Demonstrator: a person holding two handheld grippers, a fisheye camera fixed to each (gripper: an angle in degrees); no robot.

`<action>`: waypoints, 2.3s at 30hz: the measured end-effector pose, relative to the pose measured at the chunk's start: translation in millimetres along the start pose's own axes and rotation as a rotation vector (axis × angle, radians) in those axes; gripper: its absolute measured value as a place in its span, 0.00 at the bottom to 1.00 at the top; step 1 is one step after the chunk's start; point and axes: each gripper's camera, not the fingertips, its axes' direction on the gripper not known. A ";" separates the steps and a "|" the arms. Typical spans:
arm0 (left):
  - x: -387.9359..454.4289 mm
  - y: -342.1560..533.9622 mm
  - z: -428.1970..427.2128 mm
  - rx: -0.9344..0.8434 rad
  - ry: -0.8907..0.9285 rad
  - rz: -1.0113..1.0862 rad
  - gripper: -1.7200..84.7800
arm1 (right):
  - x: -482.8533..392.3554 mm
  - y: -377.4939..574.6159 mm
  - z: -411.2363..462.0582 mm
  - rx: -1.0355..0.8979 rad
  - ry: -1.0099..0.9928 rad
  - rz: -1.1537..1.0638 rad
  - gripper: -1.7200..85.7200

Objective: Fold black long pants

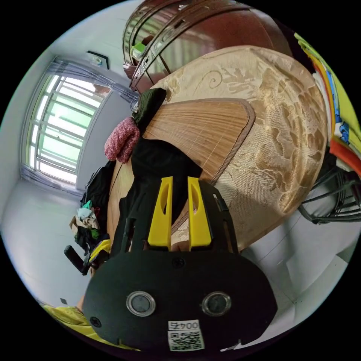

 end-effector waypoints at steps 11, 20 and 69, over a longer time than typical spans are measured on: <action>202.4 -124.4 112.9 -0.199 -0.102 0.471 0.15 | 17.1 -63.1 -39.2 -0.135 -0.100 0.053 0.09; 282.0 -177.2 156.8 -0.258 -0.124 0.501 0.17 | 12.2 -91.8 -88.2 -0.193 -0.168 0.023 0.06; 245.8 -331.9 144.0 -0.362 -0.090 0.411 0.06 | 5.9 -268.9 -110.8 -0.397 -0.702 0.118 0.01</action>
